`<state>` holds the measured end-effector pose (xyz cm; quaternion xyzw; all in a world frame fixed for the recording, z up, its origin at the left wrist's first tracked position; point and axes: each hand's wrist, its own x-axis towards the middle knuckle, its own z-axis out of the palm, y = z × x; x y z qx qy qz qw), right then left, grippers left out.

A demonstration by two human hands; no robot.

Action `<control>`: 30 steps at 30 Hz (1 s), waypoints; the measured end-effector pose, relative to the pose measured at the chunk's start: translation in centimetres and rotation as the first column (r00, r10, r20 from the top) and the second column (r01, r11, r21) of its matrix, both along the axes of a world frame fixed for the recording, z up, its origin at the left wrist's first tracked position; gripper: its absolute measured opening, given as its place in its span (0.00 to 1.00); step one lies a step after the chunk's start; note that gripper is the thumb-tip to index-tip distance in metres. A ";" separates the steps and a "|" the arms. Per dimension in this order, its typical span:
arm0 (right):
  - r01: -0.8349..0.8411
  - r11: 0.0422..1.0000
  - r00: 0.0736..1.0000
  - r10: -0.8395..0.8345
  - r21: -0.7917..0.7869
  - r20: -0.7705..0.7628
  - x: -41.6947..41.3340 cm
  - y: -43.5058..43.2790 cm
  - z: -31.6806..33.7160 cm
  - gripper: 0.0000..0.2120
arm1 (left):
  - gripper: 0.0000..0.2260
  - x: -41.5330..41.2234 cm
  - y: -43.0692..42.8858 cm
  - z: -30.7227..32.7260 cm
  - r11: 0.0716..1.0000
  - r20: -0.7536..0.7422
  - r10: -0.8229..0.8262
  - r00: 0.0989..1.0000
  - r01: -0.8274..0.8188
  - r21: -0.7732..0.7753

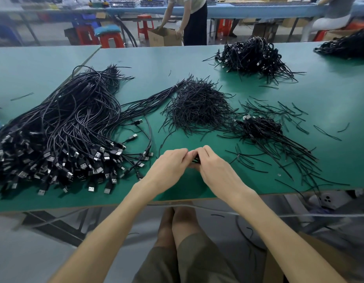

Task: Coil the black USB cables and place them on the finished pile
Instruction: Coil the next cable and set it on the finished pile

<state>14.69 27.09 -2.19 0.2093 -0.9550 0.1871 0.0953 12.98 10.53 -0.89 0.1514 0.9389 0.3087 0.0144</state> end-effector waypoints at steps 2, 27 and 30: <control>0.001 0.999 0.998 0.002 0.045 -0.056 0.2 0.1 0.0 0.06 | 0.24 -0.1 0.0 0.1 1.000 0.009 -0.002 1.000 0.002 0.030; 0.089 0.995 0.962 -0.076 0.036 -0.263 -1.6 -0.2 -0.2 0.15 | 0.22 -2.1 0.3 -1.2 0.967 0.067 0.011 0.998 -0.028 0.253; 0.222 0.975 0.920 -0.215 -0.017 -0.329 -1.8 -0.2 -0.3 0.25 | 0.23 -4.1 0.0 -0.9 0.872 0.161 0.195 0.967 -0.246 0.423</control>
